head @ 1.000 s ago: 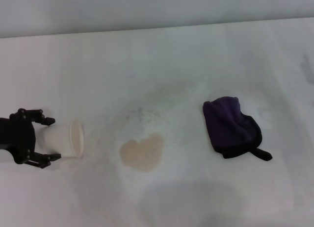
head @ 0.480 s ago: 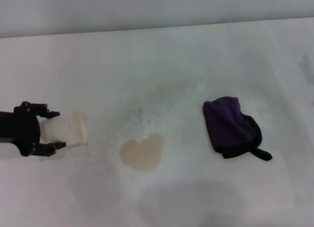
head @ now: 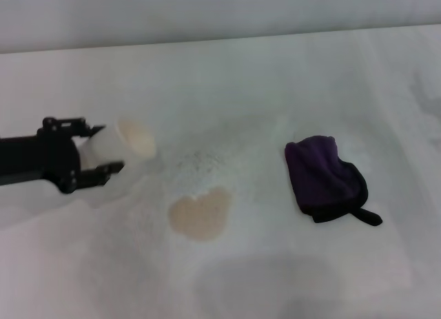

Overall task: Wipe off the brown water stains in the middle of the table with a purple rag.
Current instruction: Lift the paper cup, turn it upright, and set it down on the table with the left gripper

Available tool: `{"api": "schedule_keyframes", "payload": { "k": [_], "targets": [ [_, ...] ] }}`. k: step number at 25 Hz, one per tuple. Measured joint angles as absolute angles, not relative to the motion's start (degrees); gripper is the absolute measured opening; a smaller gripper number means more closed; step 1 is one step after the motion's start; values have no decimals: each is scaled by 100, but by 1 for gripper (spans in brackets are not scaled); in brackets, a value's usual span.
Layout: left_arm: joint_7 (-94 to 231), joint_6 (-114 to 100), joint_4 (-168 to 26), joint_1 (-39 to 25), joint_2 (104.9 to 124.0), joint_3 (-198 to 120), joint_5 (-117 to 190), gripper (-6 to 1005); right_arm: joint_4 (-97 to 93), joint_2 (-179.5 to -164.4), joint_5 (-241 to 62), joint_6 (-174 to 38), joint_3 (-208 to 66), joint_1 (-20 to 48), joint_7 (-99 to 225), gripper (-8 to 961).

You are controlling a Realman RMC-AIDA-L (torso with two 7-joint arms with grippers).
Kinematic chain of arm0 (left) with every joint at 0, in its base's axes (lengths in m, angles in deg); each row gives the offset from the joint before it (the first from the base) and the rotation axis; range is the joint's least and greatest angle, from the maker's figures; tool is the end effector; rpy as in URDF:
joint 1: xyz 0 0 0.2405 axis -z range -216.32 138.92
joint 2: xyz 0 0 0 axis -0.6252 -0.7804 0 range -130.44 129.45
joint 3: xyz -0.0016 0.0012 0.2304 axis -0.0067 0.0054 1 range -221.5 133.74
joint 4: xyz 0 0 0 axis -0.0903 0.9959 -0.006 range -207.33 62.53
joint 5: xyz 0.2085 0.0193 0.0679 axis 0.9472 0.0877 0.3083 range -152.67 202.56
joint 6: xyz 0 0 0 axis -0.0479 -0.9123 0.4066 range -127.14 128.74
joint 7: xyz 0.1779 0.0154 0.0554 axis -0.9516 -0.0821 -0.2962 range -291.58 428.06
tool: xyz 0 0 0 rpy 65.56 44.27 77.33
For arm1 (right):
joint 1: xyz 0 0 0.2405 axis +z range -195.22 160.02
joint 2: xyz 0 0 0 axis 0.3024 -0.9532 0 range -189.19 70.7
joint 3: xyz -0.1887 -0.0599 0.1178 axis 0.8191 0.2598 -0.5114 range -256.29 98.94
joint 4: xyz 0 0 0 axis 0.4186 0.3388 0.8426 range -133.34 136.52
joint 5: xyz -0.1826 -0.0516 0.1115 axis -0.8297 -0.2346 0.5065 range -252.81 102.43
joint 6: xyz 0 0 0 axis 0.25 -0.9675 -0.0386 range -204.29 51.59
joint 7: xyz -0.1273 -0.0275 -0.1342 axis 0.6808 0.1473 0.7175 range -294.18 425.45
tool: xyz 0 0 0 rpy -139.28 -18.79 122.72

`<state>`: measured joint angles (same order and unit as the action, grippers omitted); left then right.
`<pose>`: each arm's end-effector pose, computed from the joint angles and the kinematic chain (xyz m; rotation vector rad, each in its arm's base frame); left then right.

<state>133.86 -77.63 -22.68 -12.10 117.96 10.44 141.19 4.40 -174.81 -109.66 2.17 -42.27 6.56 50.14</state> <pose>-0.2444 0.3604 -0.0215 -2.7438 -0.0397 -0.2333 0.3590 0.3425 0.0718 -1.3279 0.5305 0.7271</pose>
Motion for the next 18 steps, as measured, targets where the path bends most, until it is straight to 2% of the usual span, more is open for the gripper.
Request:
{"api": "schedule_keyframes", "payload": {
  "k": [9,18],
  "targets": [
    [12744,-7807,-3622,-1504,11818,898,12053,638,228,-17483,-11001,279,-3334,639,5017,871],
    [11670,-7794,-4893,-1899,11842,884,11407,636,203,-17494,-11000,338,-2648,574,5024,871]
  ]
}}
